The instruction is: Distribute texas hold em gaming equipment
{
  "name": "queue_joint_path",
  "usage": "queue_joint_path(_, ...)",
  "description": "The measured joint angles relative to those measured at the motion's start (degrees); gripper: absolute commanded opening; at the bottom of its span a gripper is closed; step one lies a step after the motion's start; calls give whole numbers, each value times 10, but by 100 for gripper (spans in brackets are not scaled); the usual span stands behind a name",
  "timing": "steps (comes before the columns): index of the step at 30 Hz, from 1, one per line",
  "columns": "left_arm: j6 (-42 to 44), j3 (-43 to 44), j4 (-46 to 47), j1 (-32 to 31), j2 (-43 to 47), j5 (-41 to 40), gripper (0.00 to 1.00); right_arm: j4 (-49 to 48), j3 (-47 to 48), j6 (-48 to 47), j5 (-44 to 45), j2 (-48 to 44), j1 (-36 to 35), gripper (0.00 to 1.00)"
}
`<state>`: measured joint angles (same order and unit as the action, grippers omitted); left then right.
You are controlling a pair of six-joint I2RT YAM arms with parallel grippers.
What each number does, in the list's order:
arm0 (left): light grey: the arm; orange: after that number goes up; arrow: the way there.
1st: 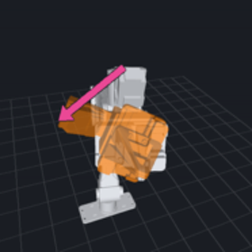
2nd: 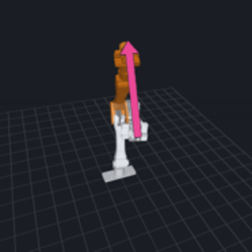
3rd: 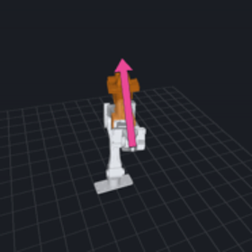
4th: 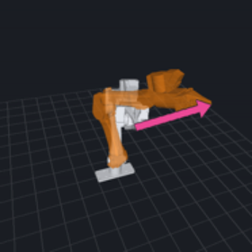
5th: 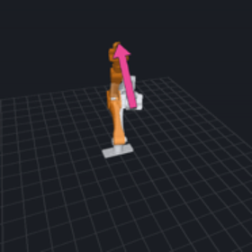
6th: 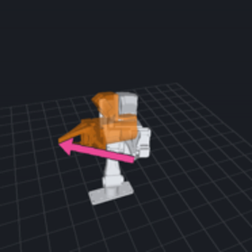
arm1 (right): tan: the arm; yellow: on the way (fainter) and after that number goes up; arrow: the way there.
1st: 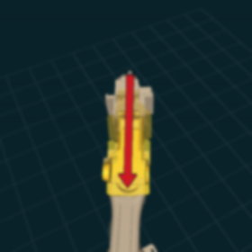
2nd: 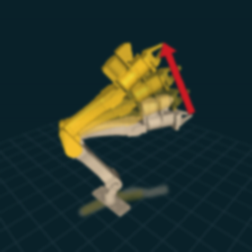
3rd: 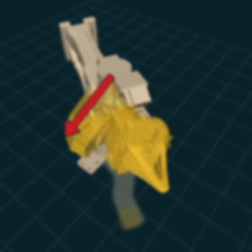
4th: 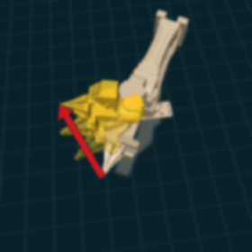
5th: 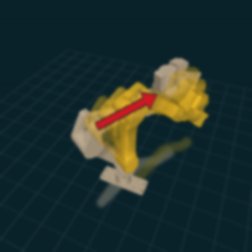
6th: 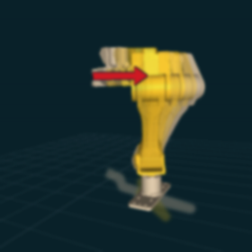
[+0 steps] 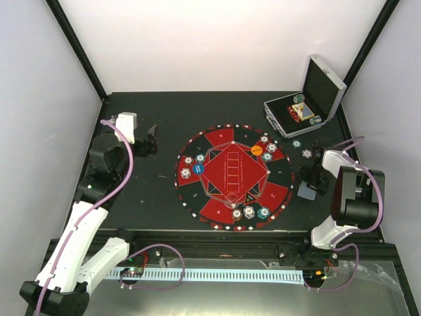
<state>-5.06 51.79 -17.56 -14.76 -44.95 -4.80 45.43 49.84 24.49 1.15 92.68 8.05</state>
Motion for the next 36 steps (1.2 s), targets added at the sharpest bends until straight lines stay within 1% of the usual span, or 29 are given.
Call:
queue_joint_path(3,0,0,0,0,0,0,99,4,4,-3,-2,7,0,66)
queue_joint_path(4,0,0,0,0,0,0,99,6,5,-4,-2,9,0,67)
queue_joint_path(6,0,0,0,0,0,0,99,10,8,-6,-4,14,0,73)
queue_joint_path(7,0,0,0,0,0,0,99,12,10,-7,-5,16,0,74)
queue_joint_path(10,0,0,0,0,0,0,99,14,17,-13,-5,22,-5,74)
queue_joint_path(13,0,0,0,0,0,0,99,14,22,-17,-5,28,-12,67)
queue_joint_path(16,0,0,0,0,0,0,99,18,28,-21,-6,34,-17,56)
queue_joint_path(18,0,0,0,0,0,0,99,19,31,-23,-7,37,-19,52)
queue_joint_path(20,0,0,0,0,0,-1,99,19,32,-25,-7,37,-20,50)
queue_joint_path(27,0,0,0,0,0,0,99,20,35,-26,-10,27,-22,50)
queue_joint_path(36,0,0,0,0,0,0,99,51,56,-28,-30,0,-32,49)
